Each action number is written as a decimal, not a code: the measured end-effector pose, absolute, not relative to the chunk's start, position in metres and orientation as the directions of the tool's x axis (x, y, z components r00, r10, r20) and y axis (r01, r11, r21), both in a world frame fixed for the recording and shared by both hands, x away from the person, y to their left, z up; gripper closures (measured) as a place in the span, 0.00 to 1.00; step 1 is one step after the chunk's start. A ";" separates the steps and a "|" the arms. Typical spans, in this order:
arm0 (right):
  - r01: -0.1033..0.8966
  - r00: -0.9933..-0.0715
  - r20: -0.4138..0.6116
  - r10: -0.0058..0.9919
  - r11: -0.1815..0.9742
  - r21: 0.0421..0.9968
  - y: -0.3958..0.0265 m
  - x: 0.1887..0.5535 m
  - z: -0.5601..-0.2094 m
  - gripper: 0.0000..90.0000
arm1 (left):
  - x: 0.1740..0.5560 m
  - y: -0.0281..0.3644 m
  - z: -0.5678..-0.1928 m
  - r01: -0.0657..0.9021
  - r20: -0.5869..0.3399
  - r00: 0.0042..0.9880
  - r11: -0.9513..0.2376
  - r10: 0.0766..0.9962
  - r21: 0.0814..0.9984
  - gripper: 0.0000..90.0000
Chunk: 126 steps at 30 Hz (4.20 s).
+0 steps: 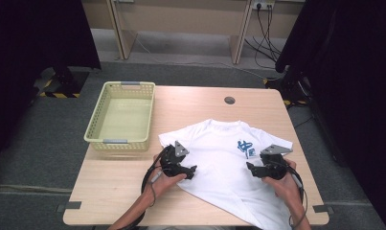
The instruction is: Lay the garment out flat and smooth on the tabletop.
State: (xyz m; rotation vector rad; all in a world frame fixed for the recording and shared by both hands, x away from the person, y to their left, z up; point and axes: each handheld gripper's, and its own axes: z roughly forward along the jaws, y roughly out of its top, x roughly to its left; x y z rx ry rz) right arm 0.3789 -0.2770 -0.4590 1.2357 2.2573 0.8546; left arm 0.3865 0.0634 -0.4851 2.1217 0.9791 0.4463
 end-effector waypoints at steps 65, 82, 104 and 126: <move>0.459 -0.761 -0.011 0.648 0.550 0.698 -0.166 0.410 -0.470 0.91 | 0.337 0.154 -0.493 0.549 -0.009 0.563 -0.365 0.827 0.752 0.08; 0.332 -0.840 -0.051 0.540 0.587 0.738 -0.163 0.348 -0.453 0.97 | 0.337 0.155 -0.493 0.552 -0.009 0.556 -0.360 0.831 0.752 0.08; 0.406 -0.796 -0.020 0.605 0.559 0.723 -0.156 0.386 -0.475 0.93 | 0.337 0.155 -0.493 0.554 -0.011 0.553 -0.358 0.833 0.752 0.08; 0.329 -0.872 0.066 0.485 0.481 0.813 -0.170 0.283 -0.442 0.72 | 0.337 0.155 -0.493 0.556 -0.009 0.550 -0.357 0.835 0.751 0.08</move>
